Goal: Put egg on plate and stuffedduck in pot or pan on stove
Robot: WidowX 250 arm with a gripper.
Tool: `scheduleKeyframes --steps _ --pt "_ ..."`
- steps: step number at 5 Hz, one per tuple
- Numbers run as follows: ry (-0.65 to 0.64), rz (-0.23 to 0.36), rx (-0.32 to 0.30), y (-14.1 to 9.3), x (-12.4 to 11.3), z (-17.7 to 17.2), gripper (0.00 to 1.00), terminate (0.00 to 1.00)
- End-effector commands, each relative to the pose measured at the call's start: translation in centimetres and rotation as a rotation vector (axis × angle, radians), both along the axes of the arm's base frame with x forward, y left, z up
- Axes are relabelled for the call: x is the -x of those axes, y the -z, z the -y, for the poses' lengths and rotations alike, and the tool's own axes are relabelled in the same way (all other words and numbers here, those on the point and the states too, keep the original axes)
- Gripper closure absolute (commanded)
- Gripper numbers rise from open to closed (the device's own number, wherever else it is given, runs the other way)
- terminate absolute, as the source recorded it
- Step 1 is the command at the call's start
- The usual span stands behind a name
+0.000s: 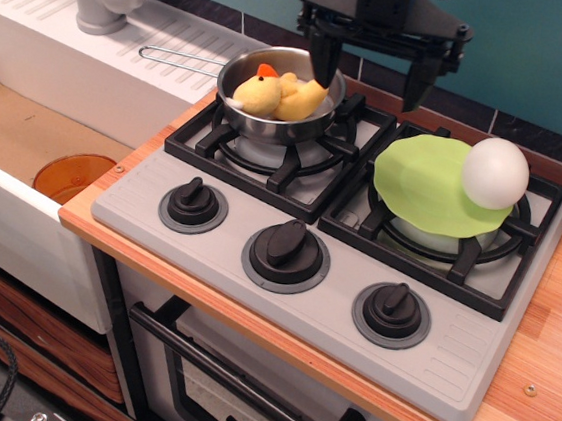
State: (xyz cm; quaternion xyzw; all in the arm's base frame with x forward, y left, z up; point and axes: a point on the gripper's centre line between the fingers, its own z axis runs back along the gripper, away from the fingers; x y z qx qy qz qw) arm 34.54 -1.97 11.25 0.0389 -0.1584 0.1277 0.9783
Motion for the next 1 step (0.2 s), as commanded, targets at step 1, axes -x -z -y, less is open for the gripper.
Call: scheduleKeyframes --steps 1 --pt "-0.012 0.075 0.030 -2.62 -1.25 0.72 0.00 1.00"
